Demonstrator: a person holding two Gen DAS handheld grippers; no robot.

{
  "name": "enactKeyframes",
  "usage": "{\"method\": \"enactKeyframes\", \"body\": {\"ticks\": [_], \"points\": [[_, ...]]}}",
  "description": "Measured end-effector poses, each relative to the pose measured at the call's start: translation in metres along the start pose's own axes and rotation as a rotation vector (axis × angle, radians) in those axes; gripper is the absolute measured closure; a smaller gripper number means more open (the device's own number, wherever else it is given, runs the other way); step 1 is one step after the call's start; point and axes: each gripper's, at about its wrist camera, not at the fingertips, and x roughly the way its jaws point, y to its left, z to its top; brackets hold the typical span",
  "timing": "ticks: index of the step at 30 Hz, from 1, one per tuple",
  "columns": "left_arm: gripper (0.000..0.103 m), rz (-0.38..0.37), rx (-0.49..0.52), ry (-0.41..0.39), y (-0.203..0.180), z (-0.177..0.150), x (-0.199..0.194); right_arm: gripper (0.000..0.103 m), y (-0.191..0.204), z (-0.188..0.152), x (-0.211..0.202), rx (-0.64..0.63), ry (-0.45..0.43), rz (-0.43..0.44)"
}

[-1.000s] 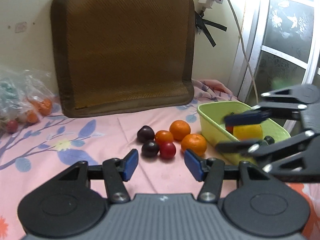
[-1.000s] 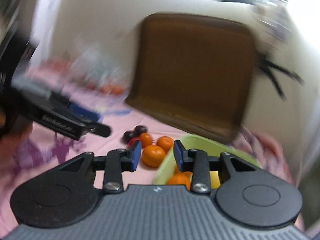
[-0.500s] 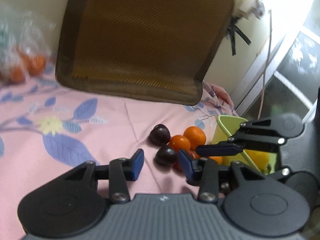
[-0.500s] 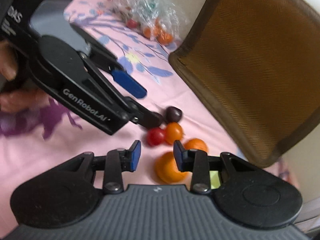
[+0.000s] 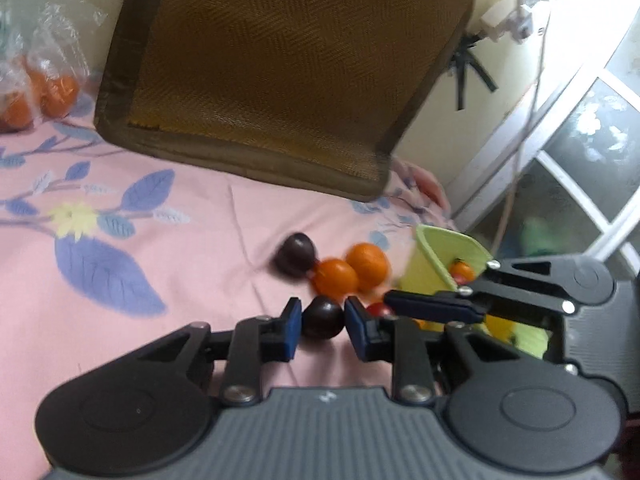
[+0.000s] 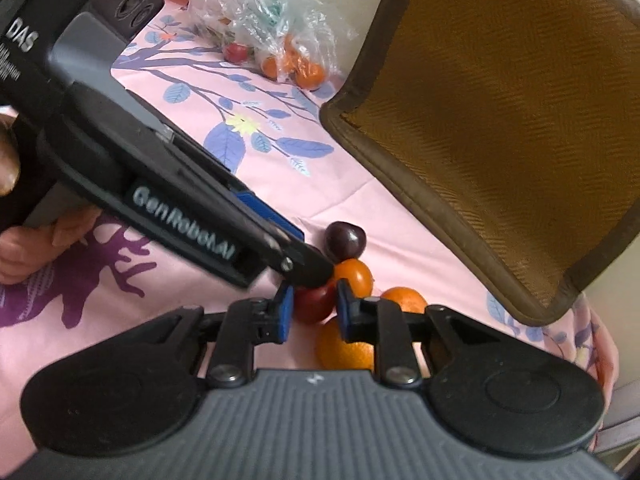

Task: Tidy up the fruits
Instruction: 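Grasp dark cherry tomato with left tool while right tool grasps red cherry tomato, then carry both tomatoes into the green basket and open both tools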

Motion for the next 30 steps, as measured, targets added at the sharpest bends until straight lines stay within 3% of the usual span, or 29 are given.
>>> {"method": "enactKeyframes", "body": {"ticks": [5, 10, 16, 19, 22, 30], "points": [[0.079, -0.030, 0.020, -0.034, -0.021, -0.027, -0.031, 0.078, 0.016, -0.029, -0.051, 0.068, -0.136, -0.027], [0.079, -0.047, 0.043, -0.018, -0.047, -0.066, -0.051, 0.078, 0.042, -0.076, -0.092, 0.201, -0.219, -0.036], [0.078, 0.001, 0.221, 0.030, -0.094, -0.109, -0.052, 0.078, 0.064, -0.129, -0.114, 0.388, -0.234, -0.051], [0.076, 0.052, 0.285, 0.018, -0.106, -0.120, -0.052, 0.078, 0.067, -0.147, -0.118, 0.453, -0.237, -0.051], [0.070, 0.084, 0.299, 0.010, -0.113, -0.122, -0.053, 0.076, 0.071, -0.153, -0.120, 0.479, -0.259, -0.051], [0.071, 0.137, 0.348, 0.027, -0.127, -0.131, -0.048, 0.074, 0.075, -0.164, -0.125, 0.489, -0.288, -0.048]]}}
